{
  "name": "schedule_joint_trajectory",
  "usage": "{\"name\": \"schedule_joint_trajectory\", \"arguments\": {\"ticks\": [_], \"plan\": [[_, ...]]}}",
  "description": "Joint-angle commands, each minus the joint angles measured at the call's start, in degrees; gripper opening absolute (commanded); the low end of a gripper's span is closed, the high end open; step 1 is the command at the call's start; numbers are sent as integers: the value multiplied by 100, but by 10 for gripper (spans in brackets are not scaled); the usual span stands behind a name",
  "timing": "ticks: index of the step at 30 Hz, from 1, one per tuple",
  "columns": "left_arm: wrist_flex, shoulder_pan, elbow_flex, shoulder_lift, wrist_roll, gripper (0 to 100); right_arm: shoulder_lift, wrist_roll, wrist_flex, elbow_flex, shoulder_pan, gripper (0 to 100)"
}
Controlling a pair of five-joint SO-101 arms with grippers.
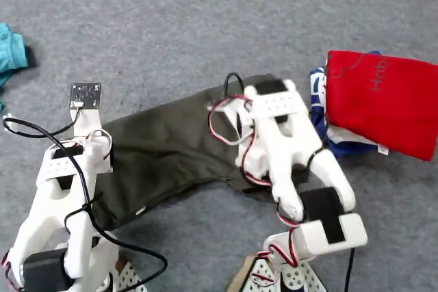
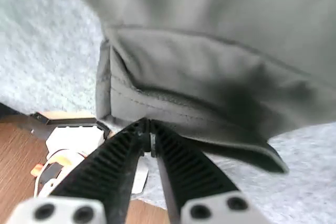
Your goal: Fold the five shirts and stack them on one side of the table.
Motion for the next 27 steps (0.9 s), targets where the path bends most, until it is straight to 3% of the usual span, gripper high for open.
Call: {"name": "schedule_joint_trajectory", "arguments": {"ticks": [1,9,13,15,18,27], "plan": [[-97,-62,-97,4,18,20,-338,62,-448,488,-110,3],[-79,-62,-114,4,26,20,-620,264,316,163,-66,3],[26,-35,-149,-57,79,20,-1068,255,844,-1253,242,3],[756,-70,-563,-57,343,20,-1007,246,870,-2141,330,3],[1952,-114,-1424,4,782,20,-365,237,782,-3301,303,3],[1732,-158,-1371,13,923,20,2677,-677,378,-6457,286,3]]}}
